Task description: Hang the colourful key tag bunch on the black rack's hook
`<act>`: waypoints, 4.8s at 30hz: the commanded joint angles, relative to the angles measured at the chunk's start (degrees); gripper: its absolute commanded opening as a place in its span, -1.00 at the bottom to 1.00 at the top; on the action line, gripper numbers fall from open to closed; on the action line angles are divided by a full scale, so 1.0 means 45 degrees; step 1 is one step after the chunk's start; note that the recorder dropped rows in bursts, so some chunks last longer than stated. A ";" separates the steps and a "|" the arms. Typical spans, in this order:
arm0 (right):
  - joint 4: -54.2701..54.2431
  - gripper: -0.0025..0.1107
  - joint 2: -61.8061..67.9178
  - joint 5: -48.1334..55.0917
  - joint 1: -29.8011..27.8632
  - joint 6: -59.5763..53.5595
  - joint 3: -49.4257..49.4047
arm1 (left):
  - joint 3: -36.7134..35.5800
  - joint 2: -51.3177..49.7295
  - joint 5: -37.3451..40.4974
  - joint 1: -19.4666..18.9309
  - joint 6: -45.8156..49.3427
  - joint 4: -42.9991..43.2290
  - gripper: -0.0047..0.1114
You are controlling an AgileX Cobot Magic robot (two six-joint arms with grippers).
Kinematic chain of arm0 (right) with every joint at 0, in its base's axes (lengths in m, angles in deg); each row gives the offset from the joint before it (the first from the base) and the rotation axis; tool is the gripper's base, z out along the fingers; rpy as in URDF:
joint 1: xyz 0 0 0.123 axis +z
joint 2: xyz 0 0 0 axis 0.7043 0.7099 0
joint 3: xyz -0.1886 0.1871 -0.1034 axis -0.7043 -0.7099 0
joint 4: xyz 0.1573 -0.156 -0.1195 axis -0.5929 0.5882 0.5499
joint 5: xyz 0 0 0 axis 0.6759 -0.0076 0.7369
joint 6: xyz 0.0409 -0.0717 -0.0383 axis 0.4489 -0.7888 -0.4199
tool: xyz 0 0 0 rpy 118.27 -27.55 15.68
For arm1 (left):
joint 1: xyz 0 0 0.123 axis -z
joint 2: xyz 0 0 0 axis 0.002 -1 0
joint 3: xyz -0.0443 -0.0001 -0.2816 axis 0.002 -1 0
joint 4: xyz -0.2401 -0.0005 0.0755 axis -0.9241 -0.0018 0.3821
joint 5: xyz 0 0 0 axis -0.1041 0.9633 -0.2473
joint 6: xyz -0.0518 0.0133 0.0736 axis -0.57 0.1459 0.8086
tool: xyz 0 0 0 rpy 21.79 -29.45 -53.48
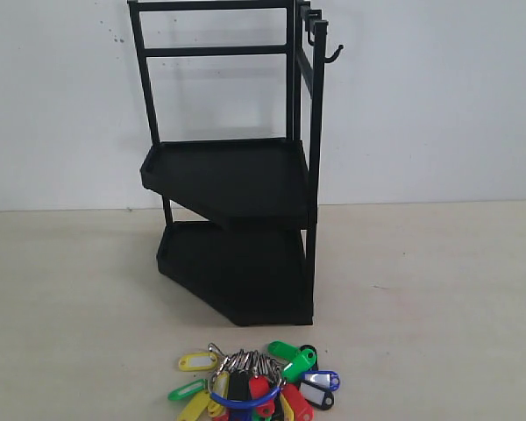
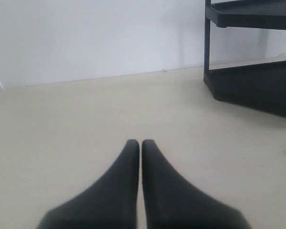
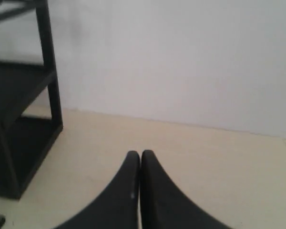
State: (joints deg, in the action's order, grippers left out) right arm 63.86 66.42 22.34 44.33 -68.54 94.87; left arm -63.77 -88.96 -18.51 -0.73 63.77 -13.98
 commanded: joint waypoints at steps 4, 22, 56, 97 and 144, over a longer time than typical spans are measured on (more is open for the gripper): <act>0.0007 -0.96 0.3153 0.2376 0.3225 -0.4136 0.2361 | 0.0018 0.0026 -0.0058 0.0016 -0.0009 -0.0044 -0.84; 0.0258 -0.95 0.9917 0.3934 0.9293 -0.6439 0.4721 | 0.0018 0.0026 -0.0034 0.0016 -0.0009 -0.0044 -0.84; 0.5954 -0.08 1.6503 0.4657 1.0126 -0.0910 0.8773 | 0.0018 0.0026 -0.0060 0.0016 -0.0009 -0.0044 -0.84; 0.5995 -0.87 1.6988 0.4276 1.0738 -0.2486 0.8773 | 0.0018 0.0026 -0.0060 0.0016 -0.0009 -0.0044 -0.84; 0.6022 -0.96 1.5167 0.5229 1.0738 -0.0691 0.9436 | 0.0018 0.0026 -0.0060 0.0016 -0.0009 -0.0044 -0.84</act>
State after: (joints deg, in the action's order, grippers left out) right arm 90.89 137.87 46.36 92.66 -74.49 136.91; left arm -63.77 -88.96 -18.51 -0.73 63.77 -13.98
